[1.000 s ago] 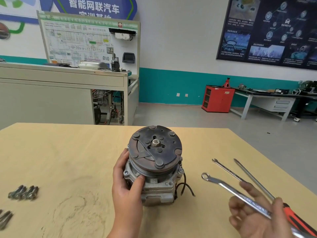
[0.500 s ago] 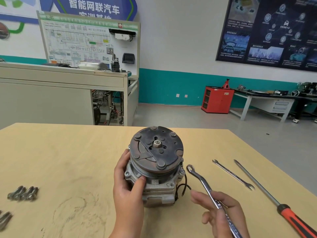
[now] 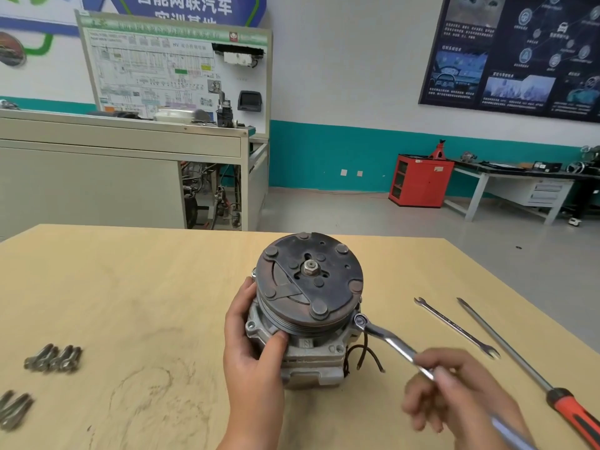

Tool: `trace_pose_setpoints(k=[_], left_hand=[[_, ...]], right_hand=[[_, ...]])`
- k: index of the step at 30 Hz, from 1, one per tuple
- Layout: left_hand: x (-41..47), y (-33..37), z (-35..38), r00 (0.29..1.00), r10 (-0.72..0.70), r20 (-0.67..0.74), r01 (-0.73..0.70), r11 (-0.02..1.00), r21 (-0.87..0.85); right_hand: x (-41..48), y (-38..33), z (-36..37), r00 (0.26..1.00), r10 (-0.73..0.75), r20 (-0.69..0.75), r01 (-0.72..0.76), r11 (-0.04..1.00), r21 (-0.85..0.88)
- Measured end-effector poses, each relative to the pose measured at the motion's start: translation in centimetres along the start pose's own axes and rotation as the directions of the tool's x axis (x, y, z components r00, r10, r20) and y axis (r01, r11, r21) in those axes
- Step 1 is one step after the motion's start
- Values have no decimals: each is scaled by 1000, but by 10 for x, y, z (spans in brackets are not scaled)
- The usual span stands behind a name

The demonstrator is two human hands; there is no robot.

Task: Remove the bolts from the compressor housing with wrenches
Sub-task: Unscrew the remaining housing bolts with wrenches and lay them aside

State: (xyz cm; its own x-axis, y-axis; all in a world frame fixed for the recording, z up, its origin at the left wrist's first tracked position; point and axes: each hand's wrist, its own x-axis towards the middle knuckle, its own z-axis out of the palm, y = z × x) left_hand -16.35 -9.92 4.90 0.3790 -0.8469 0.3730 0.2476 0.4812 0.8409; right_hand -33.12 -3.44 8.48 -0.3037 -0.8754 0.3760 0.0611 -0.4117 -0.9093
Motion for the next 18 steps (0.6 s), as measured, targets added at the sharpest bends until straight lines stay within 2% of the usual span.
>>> trace_pose_setpoints(k=[4, 7, 10, 13, 15, 16, 18], left_hand=[[1, 0, 1, 1000, -5, 5, 5, 1000, -14], [0, 1, 1, 1000, 0, 3, 0, 1000, -12], [0, 3, 1, 1000, 6, -2, -6, 1000, 3], [0, 3, 2, 1000, 12, -1, -12, 1000, 9], [0, 3, 2, 1000, 13, -3, -13, 1000, 12], [0, 4, 2, 1000, 11, -1, -11, 1000, 14], [0, 4, 1, 1000, 5, 3, -5, 1000, 9]], right_hand=[[61, 3, -9, 998, 58, -32, -56, 996, 66], [108, 13, 10, 992, 113, -51, -114, 993, -7], [132, 24, 44, 990, 138, 3, -136, 978, -158], [138, 27, 62, 973, 187, 131, -160, 967, -198], [137, 21, 61, 960, 218, 176, -213, 976, -49], [137, 18, 57, 969, 215, 120, -225, 971, 78], [135, 12, 39, 972, 201, -119, -161, 946, 283]])
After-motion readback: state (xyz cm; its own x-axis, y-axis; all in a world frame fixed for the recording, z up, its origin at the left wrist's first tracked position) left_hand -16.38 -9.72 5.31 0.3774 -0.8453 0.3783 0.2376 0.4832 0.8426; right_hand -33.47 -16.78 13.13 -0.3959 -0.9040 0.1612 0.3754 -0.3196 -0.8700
